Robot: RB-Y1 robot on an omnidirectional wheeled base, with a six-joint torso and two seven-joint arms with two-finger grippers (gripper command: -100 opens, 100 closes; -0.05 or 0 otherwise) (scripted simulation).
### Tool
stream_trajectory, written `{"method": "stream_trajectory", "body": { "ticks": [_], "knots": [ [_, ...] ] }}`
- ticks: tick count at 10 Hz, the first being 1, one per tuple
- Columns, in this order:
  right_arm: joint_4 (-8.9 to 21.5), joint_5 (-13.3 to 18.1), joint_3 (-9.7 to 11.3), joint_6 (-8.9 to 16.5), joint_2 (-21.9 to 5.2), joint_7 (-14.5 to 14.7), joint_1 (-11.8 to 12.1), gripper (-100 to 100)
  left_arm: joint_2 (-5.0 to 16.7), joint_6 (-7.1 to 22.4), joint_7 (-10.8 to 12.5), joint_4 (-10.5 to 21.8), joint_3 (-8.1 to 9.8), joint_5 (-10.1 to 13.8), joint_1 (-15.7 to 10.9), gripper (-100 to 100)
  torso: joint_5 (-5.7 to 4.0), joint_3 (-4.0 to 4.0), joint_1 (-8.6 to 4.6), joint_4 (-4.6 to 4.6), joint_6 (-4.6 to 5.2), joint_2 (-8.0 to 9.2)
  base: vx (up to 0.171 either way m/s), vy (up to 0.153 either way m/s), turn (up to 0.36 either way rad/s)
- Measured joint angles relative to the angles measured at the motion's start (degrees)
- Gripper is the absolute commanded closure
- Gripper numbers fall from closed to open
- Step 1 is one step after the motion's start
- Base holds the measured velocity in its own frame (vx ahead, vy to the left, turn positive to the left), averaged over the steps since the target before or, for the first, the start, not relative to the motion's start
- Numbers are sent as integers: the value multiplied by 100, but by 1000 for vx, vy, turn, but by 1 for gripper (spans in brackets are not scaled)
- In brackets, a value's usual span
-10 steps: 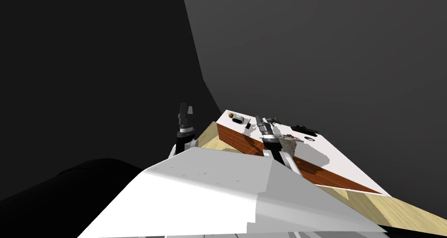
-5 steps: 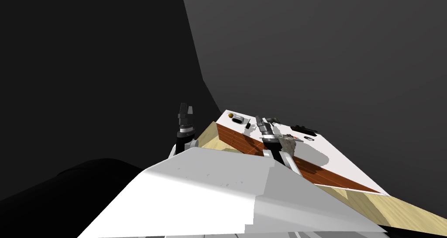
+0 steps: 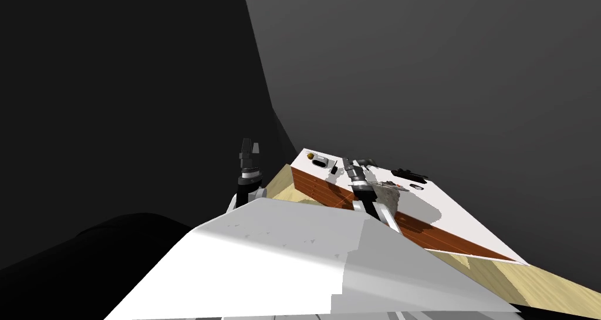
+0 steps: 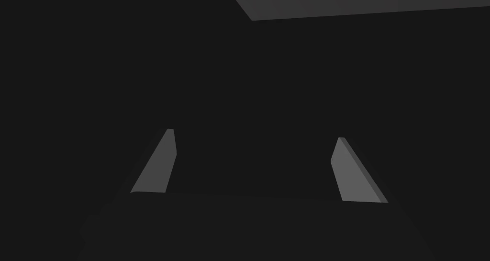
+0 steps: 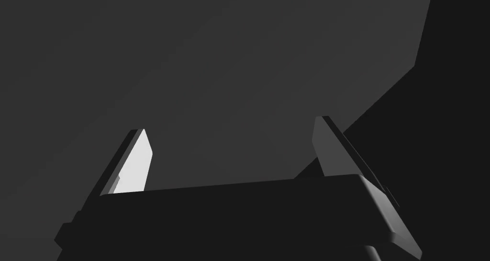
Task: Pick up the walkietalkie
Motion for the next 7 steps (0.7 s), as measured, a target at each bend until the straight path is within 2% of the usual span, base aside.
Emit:
{"method": "stream_trajectory", "body": {
  "ticks": [7],
  "knots": [
    [830, 542, -271, 257, 29, 748, -364, -100, 0, 0, 0, 0, 0, 0, 0, 0, 1, 0, 4, 0, 0, 1, 48, 42, -26]
  ]
}}
